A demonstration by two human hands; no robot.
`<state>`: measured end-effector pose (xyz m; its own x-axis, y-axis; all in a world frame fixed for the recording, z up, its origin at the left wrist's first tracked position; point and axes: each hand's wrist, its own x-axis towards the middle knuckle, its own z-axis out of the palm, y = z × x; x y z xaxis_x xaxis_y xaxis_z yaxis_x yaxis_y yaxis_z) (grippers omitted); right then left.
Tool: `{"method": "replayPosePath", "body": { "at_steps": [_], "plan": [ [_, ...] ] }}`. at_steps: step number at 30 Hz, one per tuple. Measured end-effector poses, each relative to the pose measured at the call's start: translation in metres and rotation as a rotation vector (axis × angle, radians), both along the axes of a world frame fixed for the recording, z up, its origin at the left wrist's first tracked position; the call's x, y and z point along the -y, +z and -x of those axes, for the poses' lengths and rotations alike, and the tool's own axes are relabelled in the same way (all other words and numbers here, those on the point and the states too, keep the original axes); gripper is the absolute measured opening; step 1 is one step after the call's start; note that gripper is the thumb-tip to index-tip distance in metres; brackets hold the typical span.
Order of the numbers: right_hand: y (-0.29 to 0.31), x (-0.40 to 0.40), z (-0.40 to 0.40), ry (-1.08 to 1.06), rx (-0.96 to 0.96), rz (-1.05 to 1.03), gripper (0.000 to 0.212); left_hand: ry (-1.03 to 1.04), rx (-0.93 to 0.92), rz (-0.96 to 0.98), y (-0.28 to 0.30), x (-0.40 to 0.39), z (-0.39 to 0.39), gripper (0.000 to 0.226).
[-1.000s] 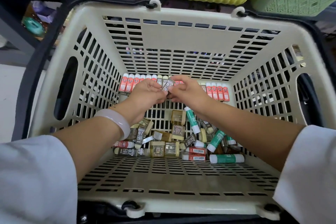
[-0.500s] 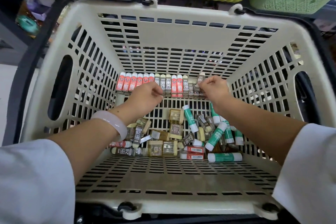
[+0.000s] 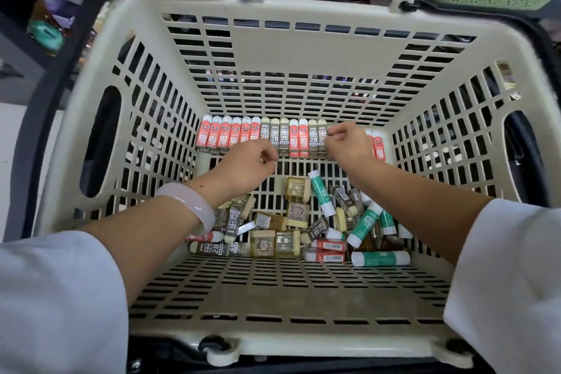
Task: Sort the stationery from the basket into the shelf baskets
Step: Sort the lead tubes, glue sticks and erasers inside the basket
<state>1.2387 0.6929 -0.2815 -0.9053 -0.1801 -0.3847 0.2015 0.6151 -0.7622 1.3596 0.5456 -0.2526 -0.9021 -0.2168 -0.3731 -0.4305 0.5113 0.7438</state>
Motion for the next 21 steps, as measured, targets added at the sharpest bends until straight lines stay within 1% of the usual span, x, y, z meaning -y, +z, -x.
{"method": "replayPosePath", "body": {
  "at_steps": [3, 5, 7, 9, 10, 11, 14, 16, 17, 19, 21],
  "plan": [
    [0.002, -0.003, -0.001, 0.042, 0.008, 0.005, 0.024, -0.011, -0.008, -0.004, -0.001, 0.000, 0.000, 0.012],
    [0.009, -0.009, 0.001, 0.142, 0.035, -0.041, 0.026, -0.032, -0.004, 0.005, -0.002, 0.000, 0.000, 0.013],
    [0.021, -0.015, 0.004, 0.298, 0.027, -0.134, 0.025, -0.101, 0.005, 0.054, -0.002, -0.002, -0.001, 0.015],
    [0.034, -0.021, 0.004, 0.560, -0.099, -0.268, 0.020, -0.223, 0.006, 0.146, -0.001, -0.006, -0.001, 0.018],
    [0.041, -0.023, 0.000, 0.734, -0.153, -0.322, 0.017, -0.299, 0.003, 0.177, 0.000, -0.008, -0.002, 0.019],
    [0.046, -0.025, -0.006, 0.920, -0.167, -0.350, 0.015, -0.385, 0.002, 0.192, 0.001, -0.012, -0.003, 0.019],
    [0.048, -0.030, -0.035, 1.385, -0.016, -0.420, 0.020, -0.673, 0.002, 0.185, 0.003, -0.022, -0.007, 0.020],
    [0.040, -0.034, -0.053, 1.589, -0.023, -0.520, 0.027, -0.837, 0.040, 0.193, 0.002, -0.027, -0.011, 0.024],
    [0.036, -0.037, -0.061, 1.647, -0.067, -0.550, 0.028, -0.905, 0.078, 0.194, 0.002, -0.029, -0.013, 0.027],
    [0.030, -0.040, -0.071, 1.690, -0.167, -0.604, 0.029, -1.014, 0.177, 0.195, 0.000, -0.030, -0.016, 0.031],
    [0.028, -0.042, -0.075, 1.718, -0.212, -0.664, 0.032, -1.091, 0.220, 0.251, -0.001, -0.029, -0.016, 0.029]
  ]
}}
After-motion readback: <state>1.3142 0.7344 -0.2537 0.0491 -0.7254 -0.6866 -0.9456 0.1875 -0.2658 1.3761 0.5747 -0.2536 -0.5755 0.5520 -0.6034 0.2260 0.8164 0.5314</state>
